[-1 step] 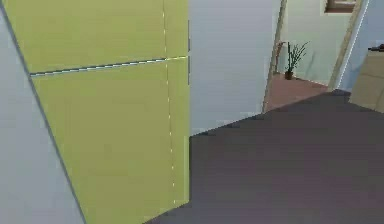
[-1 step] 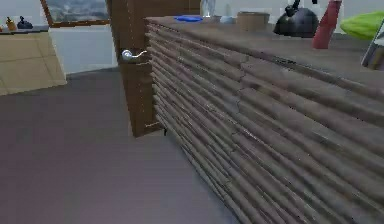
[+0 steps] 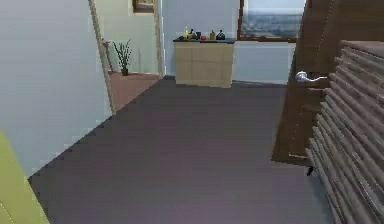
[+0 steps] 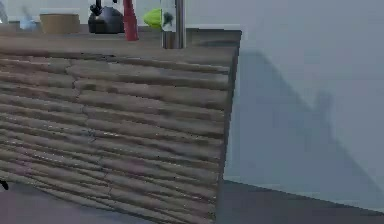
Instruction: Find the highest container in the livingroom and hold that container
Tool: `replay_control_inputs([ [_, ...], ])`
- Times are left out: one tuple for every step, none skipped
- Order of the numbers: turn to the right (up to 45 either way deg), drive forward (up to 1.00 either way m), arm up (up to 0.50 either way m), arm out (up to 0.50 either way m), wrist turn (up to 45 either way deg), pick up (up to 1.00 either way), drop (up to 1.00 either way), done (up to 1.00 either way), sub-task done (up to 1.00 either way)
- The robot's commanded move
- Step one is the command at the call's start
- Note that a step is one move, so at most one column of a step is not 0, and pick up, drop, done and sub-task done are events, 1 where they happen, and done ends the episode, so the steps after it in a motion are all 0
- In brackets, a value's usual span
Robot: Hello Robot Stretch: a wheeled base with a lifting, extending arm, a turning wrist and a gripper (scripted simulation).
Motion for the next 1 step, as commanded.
replay_control_inputs([
  [12.0,0.00,0.00,0.00,0.0,0.00,0.00,0.00,0.00],
])
